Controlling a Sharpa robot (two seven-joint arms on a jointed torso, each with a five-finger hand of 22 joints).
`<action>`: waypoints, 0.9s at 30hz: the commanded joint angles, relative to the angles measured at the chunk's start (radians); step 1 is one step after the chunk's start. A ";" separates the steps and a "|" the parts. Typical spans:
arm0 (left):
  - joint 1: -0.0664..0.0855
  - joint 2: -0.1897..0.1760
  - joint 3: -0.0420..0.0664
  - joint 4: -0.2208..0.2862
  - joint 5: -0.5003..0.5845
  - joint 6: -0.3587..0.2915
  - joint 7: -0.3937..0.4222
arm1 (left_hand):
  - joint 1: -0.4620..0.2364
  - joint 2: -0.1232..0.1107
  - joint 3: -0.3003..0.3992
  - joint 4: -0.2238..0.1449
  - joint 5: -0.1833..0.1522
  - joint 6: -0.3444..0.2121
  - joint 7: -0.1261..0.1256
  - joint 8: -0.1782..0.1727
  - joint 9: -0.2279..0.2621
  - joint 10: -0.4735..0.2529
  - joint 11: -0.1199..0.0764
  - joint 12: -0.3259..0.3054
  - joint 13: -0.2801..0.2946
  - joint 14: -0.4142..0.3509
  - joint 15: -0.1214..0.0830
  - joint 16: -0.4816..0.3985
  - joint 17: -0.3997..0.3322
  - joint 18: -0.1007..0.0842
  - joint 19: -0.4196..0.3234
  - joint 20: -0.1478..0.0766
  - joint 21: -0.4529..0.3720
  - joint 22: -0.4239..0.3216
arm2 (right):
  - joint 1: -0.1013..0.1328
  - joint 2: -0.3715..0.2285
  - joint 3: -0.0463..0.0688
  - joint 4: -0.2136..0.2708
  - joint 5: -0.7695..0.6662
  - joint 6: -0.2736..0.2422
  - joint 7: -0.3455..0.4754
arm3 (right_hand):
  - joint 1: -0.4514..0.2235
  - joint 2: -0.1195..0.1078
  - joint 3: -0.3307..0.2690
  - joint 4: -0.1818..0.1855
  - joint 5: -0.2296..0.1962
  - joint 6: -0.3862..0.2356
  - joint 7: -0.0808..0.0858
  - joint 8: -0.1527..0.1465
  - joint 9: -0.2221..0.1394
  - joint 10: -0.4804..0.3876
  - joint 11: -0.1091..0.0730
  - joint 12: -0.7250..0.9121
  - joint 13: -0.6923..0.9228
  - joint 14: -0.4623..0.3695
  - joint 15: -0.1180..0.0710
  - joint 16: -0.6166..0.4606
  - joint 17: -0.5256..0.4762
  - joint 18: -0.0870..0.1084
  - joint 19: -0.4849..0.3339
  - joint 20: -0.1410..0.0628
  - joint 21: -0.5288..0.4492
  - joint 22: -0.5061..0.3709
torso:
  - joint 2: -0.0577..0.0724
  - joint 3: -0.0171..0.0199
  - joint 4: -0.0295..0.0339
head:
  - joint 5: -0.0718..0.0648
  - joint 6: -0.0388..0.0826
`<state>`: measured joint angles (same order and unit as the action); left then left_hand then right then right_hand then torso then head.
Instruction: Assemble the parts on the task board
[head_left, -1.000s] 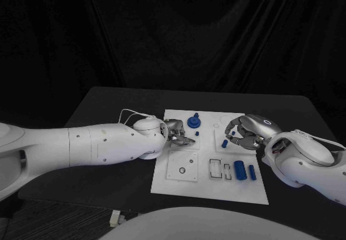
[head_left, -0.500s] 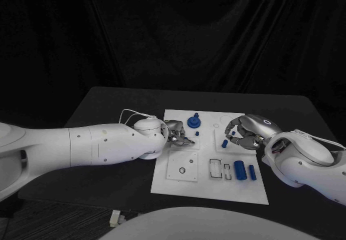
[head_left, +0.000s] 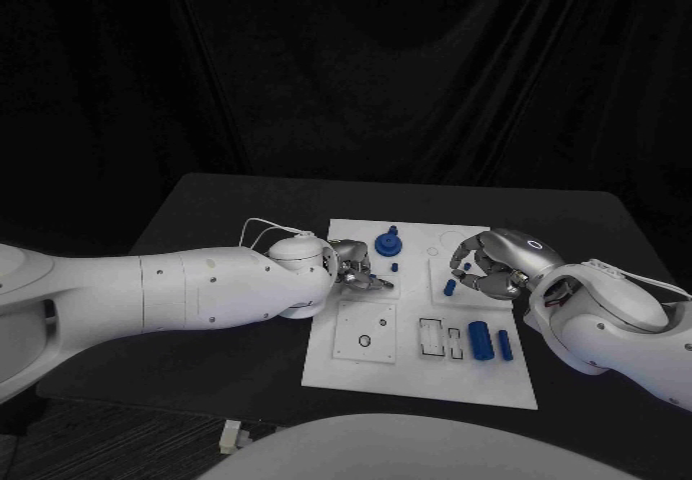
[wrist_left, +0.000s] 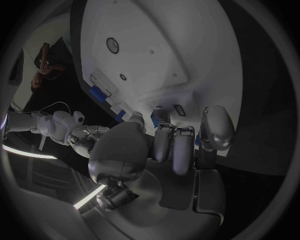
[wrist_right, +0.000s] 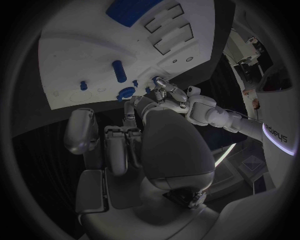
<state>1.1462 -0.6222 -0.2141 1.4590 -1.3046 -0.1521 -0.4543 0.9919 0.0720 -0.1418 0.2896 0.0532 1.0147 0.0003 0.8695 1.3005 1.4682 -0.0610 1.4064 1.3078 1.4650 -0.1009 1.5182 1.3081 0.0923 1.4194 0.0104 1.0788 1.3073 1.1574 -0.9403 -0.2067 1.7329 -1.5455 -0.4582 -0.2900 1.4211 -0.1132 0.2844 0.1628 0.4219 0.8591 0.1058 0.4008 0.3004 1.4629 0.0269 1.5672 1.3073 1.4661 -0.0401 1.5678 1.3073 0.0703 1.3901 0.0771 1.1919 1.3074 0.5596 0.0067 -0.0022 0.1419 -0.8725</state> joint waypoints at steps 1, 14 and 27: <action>-0.002 0.003 0.001 0.003 0.005 -0.010 0.014 | 0.002 0.018 -0.009 0.000 -0.004 0.061 -0.006 0.093 0.066 0.045 -0.009 0.015 0.143 0.093 -0.010 0.008 0.231 -0.009 0.007 -0.005 0.011 0.154 | -0.003 -0.001 0.000 0.001 -0.007 -0.002 -0.006 | 0.011 0.001 0.004 -0.001 0.006 0.008 0.002 0.005 0.001 0.108 0.002 0.004 0.263 0.104 0.006 0.002 0.262 0.016 -0.009 -0.001 -0.006 0.143 | 0.000 -0.0002 -0.0001 | 0.000 0.000; -0.002 0.004 0.001 -0.001 0.005 0.037 -0.018 | 0.104 0.063 0.036 -0.006 0.197 0.111 -0.022 0.156 0.107 0.056 -0.022 0.033 0.159 0.096 -0.020 0.014 0.236 -0.011 0.016 -0.014 0.026 0.156 | -0.003 -0.003 0.000 0.002 -0.007 0.001 -0.007 | 0.010 0.001 0.005 -0.001 0.007 0.008 0.002 0.005 0.001 0.108 0.003 0.004 0.263 0.104 0.006 0.001 0.261 0.016 -0.009 -0.001 -0.008 0.142 | -0.001 -0.0001 -0.0005 | 0.001 0.000; -0.001 -0.011 0.001 0.025 0.005 -0.052 0.026 | 0.056 0.042 -0.015 0.002 0.051 0.128 -0.022 0.158 0.109 0.059 -0.023 0.034 0.162 0.097 -0.021 0.016 0.238 -0.012 0.020 -0.016 0.032 0.158 | -0.003 -0.008 0.001 0.004 -0.007 -0.007 -0.006 | 0.011 0.003 0.008 -0.001 0.011 0.009 0.002 0.006 0.001 0.108 0.003 0.004 0.263 0.104 0.006 0.002 0.262 0.017 -0.009 -0.001 -0.009 0.142 | 0.000 0.0000 -0.0002 | 0.002 0.000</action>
<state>1.1461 -0.6310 -0.2141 1.4740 -1.3045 -0.1492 -0.4650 1.0614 0.1161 -0.1492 0.2912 0.1165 1.1365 -0.0250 1.0315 1.3079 1.4685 -0.0823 1.4358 1.3088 1.4652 -0.1146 1.5294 1.3077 0.0923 1.4337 -0.0037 1.1075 1.3080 1.1571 -0.9453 -0.2067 1.7345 -1.5455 -0.4577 -0.2900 1.4211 -0.1132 0.2871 0.1600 0.4290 0.8627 0.1094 0.4008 0.3001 1.4629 0.0269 1.5672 1.3073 1.4661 -0.0401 1.5677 1.3073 0.0703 1.3901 0.0771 1.1868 1.3081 0.5594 0.0065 -0.0025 0.1425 -0.8725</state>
